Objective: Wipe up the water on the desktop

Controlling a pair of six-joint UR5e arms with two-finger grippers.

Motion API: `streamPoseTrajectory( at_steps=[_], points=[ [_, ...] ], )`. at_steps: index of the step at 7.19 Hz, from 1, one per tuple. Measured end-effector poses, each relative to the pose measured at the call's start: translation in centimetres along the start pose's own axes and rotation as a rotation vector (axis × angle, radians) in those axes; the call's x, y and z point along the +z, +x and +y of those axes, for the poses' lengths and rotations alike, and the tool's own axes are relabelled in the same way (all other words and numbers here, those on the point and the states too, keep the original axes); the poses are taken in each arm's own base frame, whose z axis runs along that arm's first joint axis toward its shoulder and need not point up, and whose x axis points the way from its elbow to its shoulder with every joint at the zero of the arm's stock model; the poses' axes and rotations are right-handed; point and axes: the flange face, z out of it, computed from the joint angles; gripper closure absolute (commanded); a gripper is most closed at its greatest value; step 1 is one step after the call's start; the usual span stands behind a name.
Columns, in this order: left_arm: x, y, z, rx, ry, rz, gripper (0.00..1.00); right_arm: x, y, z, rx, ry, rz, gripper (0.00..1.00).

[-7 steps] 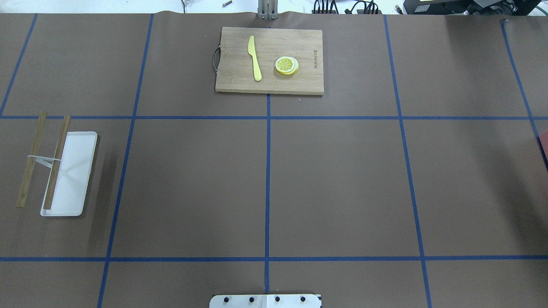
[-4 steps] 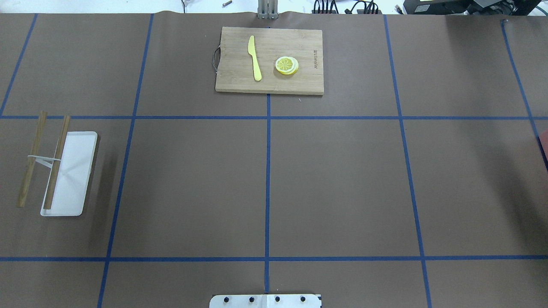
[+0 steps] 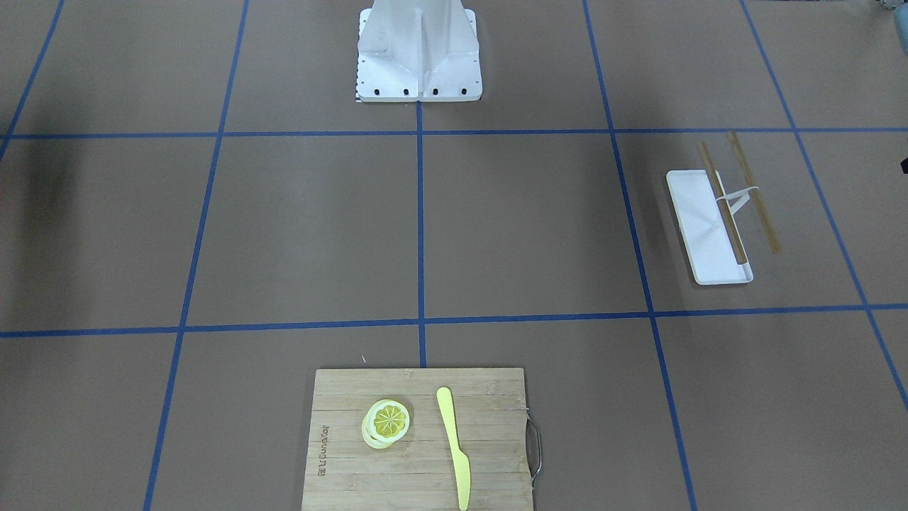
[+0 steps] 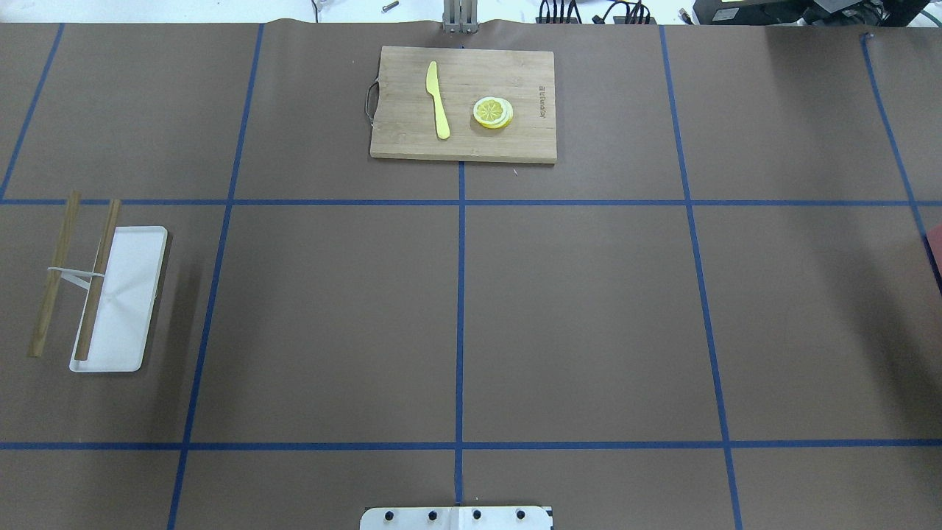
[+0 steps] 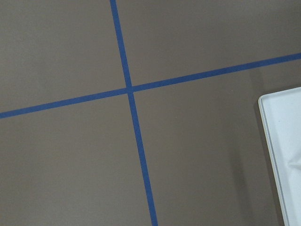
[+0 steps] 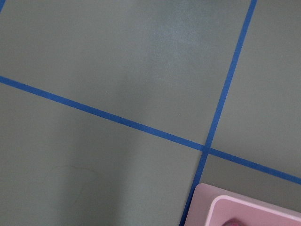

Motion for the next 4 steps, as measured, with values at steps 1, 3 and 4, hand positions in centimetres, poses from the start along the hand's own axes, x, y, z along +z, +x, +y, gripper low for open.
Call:
streamPoseTrajectory(
  at_steps=[1, 3, 4],
  points=[
    [-0.11, 0.07, 0.16, -0.001, 0.001, 0.004, 0.02, 0.11, 0.1, 0.12, 0.003, -0.002, -0.002, 0.0],
    [-0.56, 0.35, 0.1, 0.007, 0.01, 0.003, 0.02, 0.44, 0.39, 0.59, 0.009, -0.009, -0.005, 0.0],
    [-1.03, 0.79, -0.01, 0.018, 0.02, 0.002, 0.02, 0.61, 0.52, 0.72, 0.013, -0.012, -0.007, 0.0]
  ],
)
